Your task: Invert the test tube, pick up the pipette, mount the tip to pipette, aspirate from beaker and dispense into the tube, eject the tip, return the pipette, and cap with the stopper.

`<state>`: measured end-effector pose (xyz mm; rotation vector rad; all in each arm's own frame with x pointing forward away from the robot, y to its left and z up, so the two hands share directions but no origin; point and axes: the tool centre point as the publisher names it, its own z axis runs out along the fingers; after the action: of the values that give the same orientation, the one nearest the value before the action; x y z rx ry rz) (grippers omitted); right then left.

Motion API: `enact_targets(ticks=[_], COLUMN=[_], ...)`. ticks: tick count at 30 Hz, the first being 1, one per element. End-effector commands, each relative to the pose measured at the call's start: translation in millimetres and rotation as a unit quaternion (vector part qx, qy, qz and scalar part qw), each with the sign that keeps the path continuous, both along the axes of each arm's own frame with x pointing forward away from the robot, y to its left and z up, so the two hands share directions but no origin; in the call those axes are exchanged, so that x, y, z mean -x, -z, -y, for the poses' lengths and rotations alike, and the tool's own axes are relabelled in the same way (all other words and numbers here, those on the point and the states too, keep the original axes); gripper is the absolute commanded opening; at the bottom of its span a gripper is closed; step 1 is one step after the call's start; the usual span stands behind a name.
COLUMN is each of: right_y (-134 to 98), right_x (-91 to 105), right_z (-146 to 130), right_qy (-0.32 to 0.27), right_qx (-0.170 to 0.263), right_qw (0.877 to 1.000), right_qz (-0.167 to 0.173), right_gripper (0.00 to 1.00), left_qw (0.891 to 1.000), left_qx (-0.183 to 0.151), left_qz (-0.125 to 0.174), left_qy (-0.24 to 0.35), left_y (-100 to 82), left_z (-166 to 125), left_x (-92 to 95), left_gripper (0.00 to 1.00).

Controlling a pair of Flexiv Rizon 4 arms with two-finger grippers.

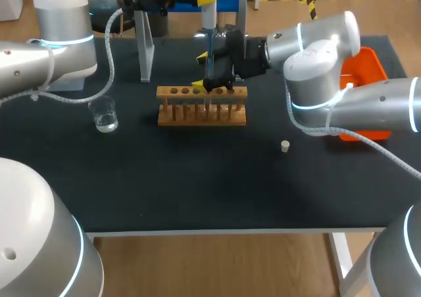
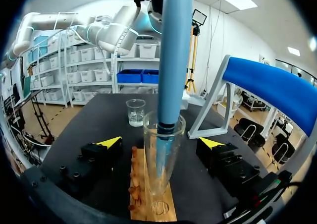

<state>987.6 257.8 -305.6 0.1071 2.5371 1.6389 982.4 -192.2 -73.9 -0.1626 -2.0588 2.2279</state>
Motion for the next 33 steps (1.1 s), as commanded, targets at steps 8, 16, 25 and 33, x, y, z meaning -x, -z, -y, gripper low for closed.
enact_targets(ticks=[8, 16, 25, 33], right_y=[4.4, 4.6, 4.1, 4.3], right_x=[5.5, 2.1, -0.6, -1.2], right_z=[-4.8, -3.7, -2.0, -1.5], right_qy=[-0.007, 0.002, 0.008, 0.011], right_qx=[0.019, 0.014, 0.006, 0.017], right_qw=[1.000, 1.000, 1.000, 1.000], right_qz=[0.011, 0.006, 0.002, 0.000], right_gripper=[1.00, 1.00, 1.00, 1.00], left_qw=[1.000, 1.000, 1.000, 1.000], left_qx=[-0.001, -0.001, -0.001, -0.001], left_qz=[0.000, 0.000, 0.000, 0.000], left_qy=[0.003, 0.003, 0.003, 0.003], left_y=[-0.6, -0.6, -0.6, -0.6], left_z=[-0.5, -0.5, -0.5, -0.5], left_x=[-1.9, -1.9, -1.9, -1.9], left_gripper=[0.00, 0.00, 0.00, 0.00])
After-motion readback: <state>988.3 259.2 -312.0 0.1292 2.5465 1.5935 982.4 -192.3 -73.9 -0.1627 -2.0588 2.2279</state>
